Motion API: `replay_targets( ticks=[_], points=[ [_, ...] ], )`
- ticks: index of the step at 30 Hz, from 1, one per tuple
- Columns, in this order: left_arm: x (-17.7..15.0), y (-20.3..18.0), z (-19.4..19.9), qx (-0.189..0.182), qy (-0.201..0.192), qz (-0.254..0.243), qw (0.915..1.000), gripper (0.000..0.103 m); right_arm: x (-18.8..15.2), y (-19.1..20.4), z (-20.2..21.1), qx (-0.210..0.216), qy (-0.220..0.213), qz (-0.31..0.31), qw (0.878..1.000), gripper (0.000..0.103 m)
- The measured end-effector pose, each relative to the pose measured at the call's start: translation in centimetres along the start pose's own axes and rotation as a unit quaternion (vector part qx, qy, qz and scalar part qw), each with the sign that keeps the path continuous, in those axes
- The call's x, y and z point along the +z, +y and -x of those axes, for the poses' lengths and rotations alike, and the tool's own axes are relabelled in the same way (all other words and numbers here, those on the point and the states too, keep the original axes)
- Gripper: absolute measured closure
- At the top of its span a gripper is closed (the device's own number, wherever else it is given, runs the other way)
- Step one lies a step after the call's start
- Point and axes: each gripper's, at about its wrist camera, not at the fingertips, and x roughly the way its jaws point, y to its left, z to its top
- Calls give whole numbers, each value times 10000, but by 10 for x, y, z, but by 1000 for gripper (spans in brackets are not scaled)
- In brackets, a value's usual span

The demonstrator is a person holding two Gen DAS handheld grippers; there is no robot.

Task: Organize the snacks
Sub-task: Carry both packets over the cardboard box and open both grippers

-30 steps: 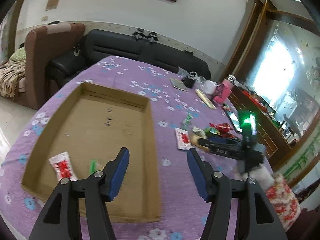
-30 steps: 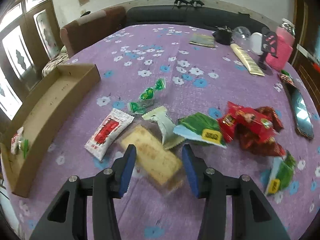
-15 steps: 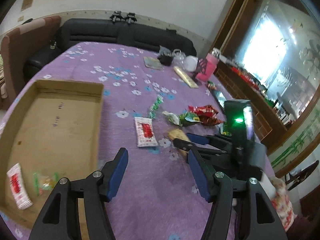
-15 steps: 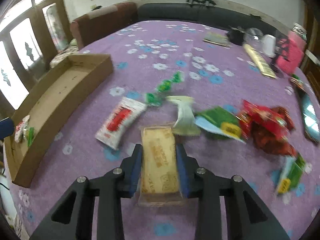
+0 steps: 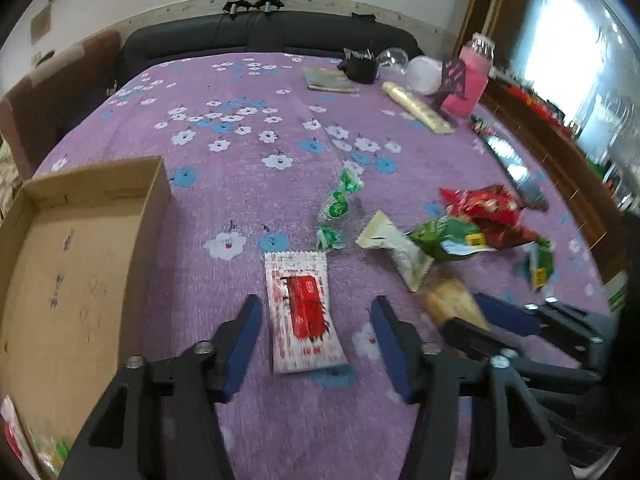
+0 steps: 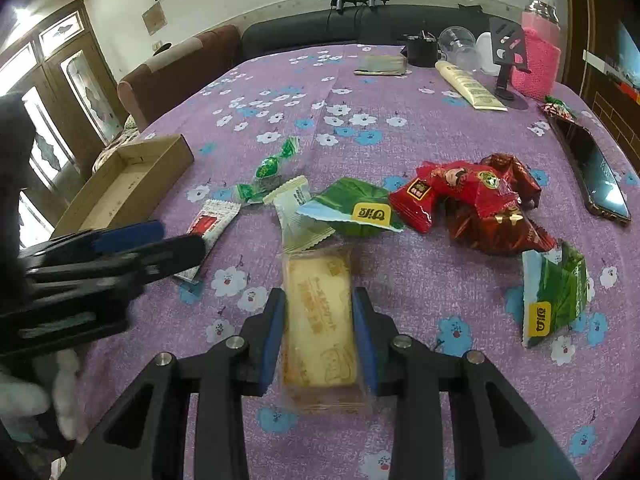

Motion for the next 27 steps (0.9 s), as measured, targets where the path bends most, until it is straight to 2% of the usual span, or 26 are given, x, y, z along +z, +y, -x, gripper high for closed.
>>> replay_targets(
  ticks=[3, 5, 7, 12, 17, 20, 23, 27],
  points=[
    [0, -5, -10, 293, -23, -303, 9991, 68, 1, 1, 1, -7, 11, -7, 10000, 71],
    [-1, -10, -11, 428, -63, -492, 9978, 70, 1, 2, 1, -20, 16, -2, 10000, 71],
    [-2, -12, -10, 361, -69, -515, 9980, 71, 1, 3, 1, -19, 10, -7, 10000, 71],
    [-7, -6, 3, -52, -118, -170, 9998, 71, 0, 2, 2, 221, -44, -103, 9997, 71],
    [-18, 4, 37, -512, -297, 233, 9980, 72, 2, 3, 11, 690, -246, -195, 9971, 71],
    [-23, 16, 62, -648, -487, 431, 9958, 71, 3, 5, 13, 865, -317, -217, 9955, 71],
    [-32, 36, 86, -620, -687, 595, 9939, 71, 2, 5, 10, 914, -313, -271, 9950, 71],
    [-47, 73, 114, -328, -960, 861, 9911, 71, 1, 6, 10, 787, -397, -270, 9957, 71]
  ],
)
